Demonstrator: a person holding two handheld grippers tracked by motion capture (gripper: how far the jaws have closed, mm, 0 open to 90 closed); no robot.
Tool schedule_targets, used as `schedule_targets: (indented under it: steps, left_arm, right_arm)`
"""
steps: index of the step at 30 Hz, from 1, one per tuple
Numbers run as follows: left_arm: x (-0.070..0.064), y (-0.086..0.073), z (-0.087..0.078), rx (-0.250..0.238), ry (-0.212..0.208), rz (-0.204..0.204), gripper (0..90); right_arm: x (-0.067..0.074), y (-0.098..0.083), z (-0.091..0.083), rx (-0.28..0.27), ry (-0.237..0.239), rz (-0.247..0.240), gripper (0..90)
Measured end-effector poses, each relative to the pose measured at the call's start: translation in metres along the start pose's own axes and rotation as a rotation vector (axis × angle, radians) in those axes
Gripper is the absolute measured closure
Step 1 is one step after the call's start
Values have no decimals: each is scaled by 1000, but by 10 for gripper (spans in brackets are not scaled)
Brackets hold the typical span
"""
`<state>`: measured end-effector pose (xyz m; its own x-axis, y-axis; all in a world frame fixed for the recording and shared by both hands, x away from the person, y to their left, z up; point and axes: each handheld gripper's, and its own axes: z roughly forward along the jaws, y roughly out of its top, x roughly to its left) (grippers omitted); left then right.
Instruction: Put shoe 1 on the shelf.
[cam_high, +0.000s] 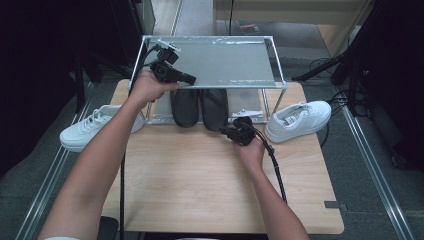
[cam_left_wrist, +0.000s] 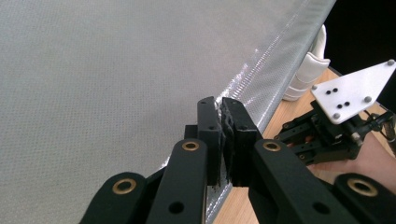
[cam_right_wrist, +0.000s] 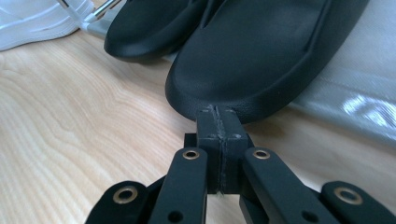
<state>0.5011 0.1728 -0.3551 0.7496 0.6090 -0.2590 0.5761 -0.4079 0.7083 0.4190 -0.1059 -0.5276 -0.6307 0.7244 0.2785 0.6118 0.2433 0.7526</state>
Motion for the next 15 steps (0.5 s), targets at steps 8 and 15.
schedule_targets:
  steps: [8, 15]
  left_arm:
    - [0, 0, 0, -2, -1, 2, 871]
    - [0, 1, 0, 2, 8, 8, 866]
  right_arm:
    - [9, 9, 19, -1, 7, -8, 899]
    - [14, 11, 27, -22, 1, 20, 900]
